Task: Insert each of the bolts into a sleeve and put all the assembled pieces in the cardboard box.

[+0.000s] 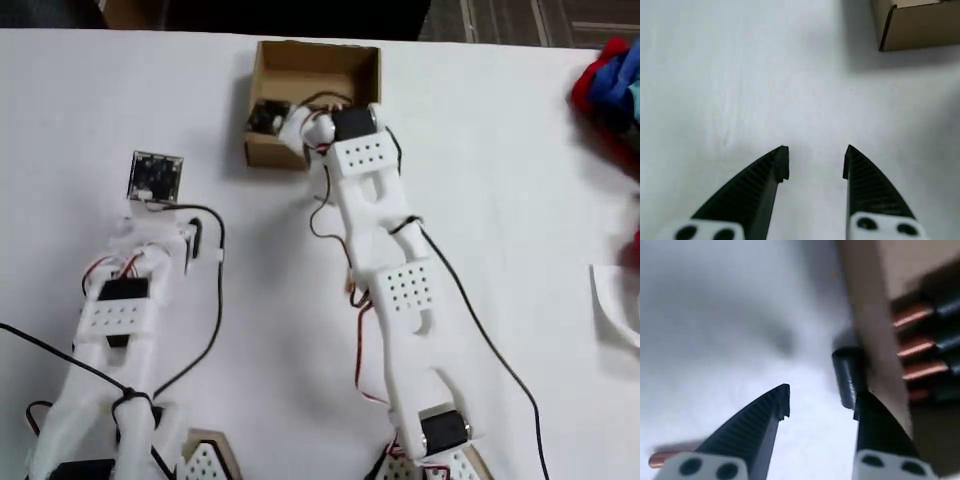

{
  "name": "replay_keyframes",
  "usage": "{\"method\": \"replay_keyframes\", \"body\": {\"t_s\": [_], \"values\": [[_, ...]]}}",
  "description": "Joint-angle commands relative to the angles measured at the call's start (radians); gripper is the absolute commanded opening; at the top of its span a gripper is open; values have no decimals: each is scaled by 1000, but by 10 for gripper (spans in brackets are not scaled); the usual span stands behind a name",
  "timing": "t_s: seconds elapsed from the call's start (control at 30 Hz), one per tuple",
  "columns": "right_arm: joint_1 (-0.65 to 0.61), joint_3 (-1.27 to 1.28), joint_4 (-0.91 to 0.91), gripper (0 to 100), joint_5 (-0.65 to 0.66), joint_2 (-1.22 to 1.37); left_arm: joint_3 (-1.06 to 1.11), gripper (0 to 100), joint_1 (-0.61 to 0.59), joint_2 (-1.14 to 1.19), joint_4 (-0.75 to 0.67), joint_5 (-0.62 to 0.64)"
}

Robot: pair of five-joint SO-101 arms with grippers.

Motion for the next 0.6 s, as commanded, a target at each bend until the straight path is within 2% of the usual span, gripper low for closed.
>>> {"method": "replay_keyframes", "body": {"t_s": [0.0,0.57], "values": [[12,-17,-4,198,49,22,-8,195,-12,-31,-23,-9],[27,-6,-120,198,51,64,2,195,-12,-29,-44,-9]]}}
